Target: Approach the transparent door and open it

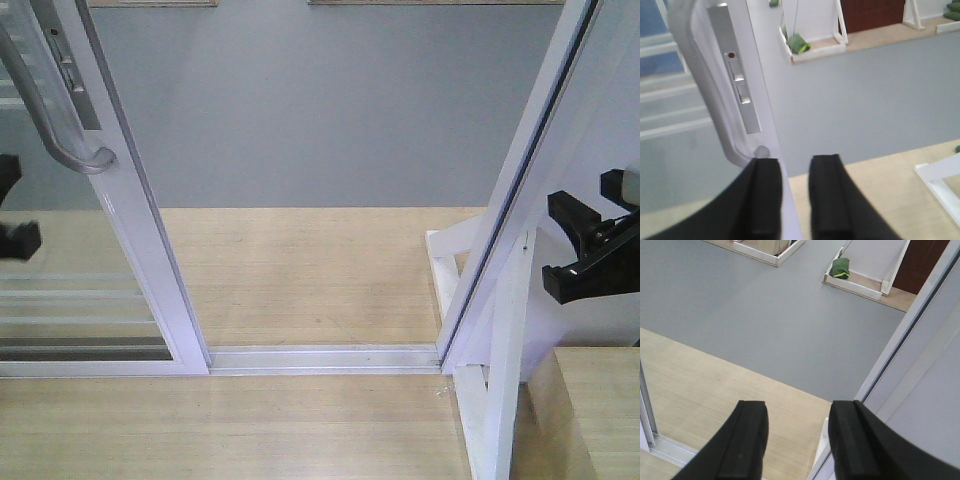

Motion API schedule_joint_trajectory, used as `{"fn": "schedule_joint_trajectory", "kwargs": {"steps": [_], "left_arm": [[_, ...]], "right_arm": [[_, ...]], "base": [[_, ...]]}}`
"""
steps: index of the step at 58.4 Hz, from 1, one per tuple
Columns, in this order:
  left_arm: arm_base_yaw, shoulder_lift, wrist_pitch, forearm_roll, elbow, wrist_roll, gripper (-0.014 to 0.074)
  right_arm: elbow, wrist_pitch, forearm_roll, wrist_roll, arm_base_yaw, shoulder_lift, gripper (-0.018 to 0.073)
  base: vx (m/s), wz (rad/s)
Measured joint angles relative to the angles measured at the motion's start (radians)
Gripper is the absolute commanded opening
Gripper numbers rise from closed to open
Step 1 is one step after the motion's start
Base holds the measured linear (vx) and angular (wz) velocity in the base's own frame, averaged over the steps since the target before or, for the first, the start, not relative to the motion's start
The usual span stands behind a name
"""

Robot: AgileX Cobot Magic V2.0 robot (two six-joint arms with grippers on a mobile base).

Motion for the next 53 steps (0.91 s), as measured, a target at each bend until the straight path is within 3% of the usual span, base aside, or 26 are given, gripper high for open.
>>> {"fn": "schedule_joint_trajectory", "kwargs": {"steps": [5,15,23,31,53], "left_arm": [[0.011,-0.174,-0.017,0.024,0.129,-0.001,-0.0009],[0.049,-0.505,-0.042,0.031,0.320,-0.068,-0.0005],[0.070,-0.683,0.078,0.060,0.405,-0.149,-0.0006],[0.078,-0.759,0.176,0.101,0.453,-0.161,-0.0006],[0.078,-0.769,0.135,0.101,0.455,-0.180,-0.0006]], "right_arm": [[0.000,0.001,0.000,0.000,0.000,0.000,0.0373],[0.000,0.001,0.000,0.000,0.000,0.000,0.0373],[0.000,0.001,0.000,0.000,0.000,0.000,0.0373],[0.000,0.001,0.000,0.000,0.000,0.000,0.0373],[0.000,0.001,0.000,0.000,0.000,0.000,0.0373]], "base": [[0.00,0.00],[0.00,0.00],[0.00,0.00],[0.00,0.00],[0.00,0.00]]}}
